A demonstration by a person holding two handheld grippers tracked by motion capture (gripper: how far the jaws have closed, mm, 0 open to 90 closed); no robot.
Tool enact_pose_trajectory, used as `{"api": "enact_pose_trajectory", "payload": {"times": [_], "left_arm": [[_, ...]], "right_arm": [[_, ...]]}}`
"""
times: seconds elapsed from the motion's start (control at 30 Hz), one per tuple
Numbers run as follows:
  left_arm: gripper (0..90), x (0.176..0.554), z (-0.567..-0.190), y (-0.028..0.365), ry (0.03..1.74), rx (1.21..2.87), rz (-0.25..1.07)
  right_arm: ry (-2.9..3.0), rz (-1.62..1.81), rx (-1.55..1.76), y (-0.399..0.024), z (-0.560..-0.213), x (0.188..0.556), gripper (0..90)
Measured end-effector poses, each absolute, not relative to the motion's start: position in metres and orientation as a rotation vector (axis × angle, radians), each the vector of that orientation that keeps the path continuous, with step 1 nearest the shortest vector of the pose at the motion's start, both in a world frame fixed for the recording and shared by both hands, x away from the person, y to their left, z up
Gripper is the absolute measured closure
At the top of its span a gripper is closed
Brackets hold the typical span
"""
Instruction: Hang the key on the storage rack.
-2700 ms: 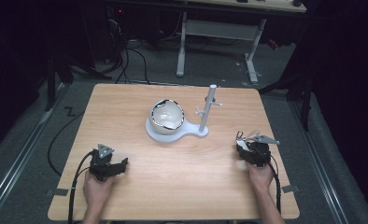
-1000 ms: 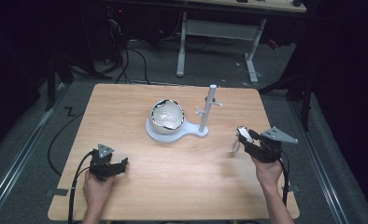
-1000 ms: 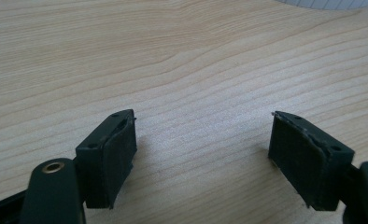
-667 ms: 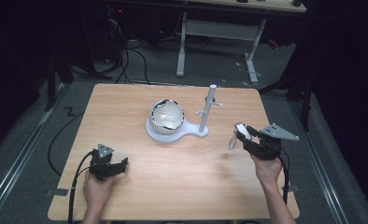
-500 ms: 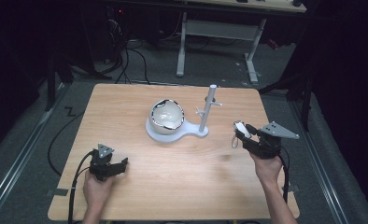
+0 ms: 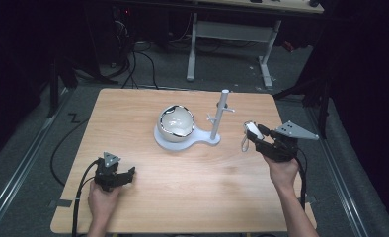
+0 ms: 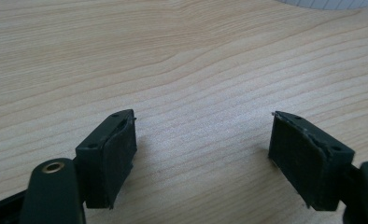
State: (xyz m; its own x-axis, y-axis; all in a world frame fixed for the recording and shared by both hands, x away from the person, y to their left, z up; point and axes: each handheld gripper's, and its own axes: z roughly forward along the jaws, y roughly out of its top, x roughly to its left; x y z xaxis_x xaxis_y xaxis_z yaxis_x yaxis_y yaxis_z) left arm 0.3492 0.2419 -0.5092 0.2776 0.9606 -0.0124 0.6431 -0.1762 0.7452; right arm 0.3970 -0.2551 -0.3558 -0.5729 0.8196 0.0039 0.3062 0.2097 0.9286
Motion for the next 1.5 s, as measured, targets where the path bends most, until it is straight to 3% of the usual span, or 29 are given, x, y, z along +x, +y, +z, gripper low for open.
{"api": "enact_pose_trajectory", "payload": {"times": [1.5], "left_arm": [[23.6,0.349,-0.509,0.242,1.440,1.903,0.628]], "right_arm": [[2.041,1.444,0.902,-0.217,-0.299,0.421,51.1]]}}
